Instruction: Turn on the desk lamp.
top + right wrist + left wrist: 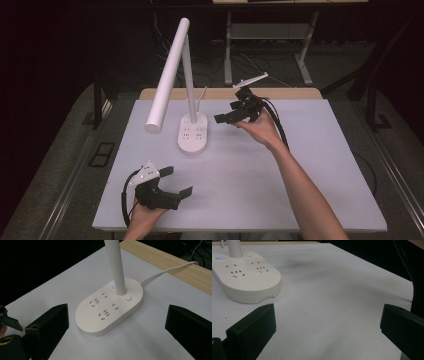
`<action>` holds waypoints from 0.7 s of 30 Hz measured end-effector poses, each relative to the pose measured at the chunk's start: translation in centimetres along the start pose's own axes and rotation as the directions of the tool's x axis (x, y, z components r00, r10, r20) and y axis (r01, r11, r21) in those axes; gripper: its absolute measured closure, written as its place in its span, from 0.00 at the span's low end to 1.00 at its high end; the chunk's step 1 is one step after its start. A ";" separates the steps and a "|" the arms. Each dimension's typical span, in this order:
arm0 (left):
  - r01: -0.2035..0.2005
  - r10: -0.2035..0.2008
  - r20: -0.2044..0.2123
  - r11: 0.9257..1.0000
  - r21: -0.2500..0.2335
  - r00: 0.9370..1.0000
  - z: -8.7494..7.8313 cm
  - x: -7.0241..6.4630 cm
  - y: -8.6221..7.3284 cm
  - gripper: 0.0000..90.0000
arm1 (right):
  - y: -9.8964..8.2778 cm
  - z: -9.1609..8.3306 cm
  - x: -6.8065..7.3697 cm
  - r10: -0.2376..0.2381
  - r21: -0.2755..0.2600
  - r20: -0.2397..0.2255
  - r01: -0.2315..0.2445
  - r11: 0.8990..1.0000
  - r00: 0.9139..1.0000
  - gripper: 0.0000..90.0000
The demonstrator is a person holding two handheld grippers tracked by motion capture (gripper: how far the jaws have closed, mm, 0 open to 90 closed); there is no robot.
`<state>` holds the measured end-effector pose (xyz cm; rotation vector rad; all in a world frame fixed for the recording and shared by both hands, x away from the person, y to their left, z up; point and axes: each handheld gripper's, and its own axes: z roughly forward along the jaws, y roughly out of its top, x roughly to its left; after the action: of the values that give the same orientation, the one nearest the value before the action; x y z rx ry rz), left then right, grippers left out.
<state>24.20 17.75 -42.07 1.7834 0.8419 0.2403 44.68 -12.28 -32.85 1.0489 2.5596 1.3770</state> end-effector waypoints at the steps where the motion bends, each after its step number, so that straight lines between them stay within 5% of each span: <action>1: 0.001 -0.001 0.000 1.000 -0.001 1.000 0.0 0.0 0.0 0.00 | 0.2 0.1 0.0 0.002 0.003 0.000 -0.002 1.000 1.000 0.05; 21: 0.007 -0.007 0.007 1.000 -0.009 1.000 -0.2 0.1 0.0 0.00 | 2.3 3.8 -1.1 0.024 -0.026 -0.018 -0.025 0.999 1.000 0.07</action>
<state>24.17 17.97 -42.01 1.7715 0.8404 0.2334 48.07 -9.32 -33.64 1.0726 2.5423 1.4276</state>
